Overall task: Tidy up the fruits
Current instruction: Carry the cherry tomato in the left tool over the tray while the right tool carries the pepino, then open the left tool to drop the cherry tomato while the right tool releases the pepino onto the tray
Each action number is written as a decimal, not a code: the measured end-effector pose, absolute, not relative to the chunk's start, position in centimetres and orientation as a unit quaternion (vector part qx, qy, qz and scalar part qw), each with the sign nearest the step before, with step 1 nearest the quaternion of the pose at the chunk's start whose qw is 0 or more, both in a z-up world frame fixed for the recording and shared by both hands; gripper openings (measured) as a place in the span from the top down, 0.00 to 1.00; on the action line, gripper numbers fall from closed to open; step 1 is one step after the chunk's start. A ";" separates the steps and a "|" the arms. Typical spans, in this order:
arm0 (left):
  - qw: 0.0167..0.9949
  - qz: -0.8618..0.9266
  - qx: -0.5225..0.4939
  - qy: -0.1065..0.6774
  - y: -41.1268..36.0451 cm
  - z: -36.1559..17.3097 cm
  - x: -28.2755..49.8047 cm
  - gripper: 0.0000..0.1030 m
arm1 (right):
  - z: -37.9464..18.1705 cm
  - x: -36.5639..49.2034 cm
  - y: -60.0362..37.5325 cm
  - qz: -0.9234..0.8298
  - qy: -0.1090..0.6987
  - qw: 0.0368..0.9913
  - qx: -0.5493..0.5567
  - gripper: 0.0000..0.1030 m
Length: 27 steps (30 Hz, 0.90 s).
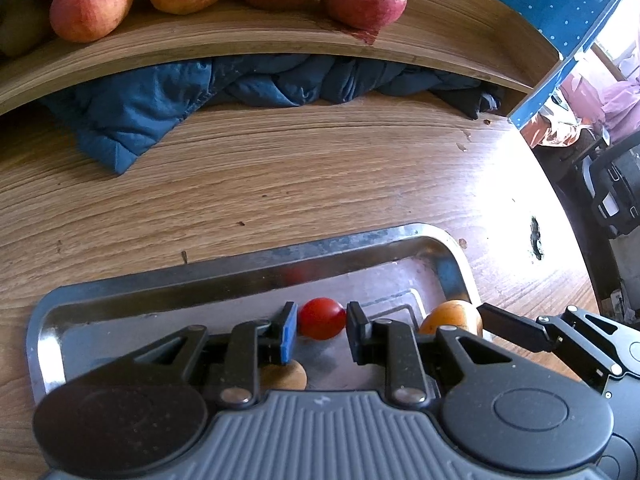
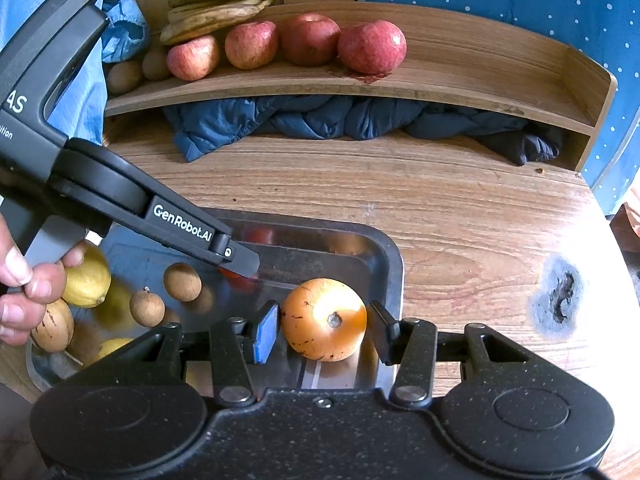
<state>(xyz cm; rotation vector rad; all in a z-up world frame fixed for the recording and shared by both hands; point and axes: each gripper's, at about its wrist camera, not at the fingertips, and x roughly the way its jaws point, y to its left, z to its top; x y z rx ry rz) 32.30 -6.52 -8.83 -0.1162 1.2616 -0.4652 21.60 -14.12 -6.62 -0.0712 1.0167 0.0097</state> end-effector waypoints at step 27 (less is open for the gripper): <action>0.813 -0.168 -0.073 0.553 -4.4 -6.4 31.4 0.36 | -5.4 21.1 -14.3 0.003 0.458 0.888 -0.039 0.25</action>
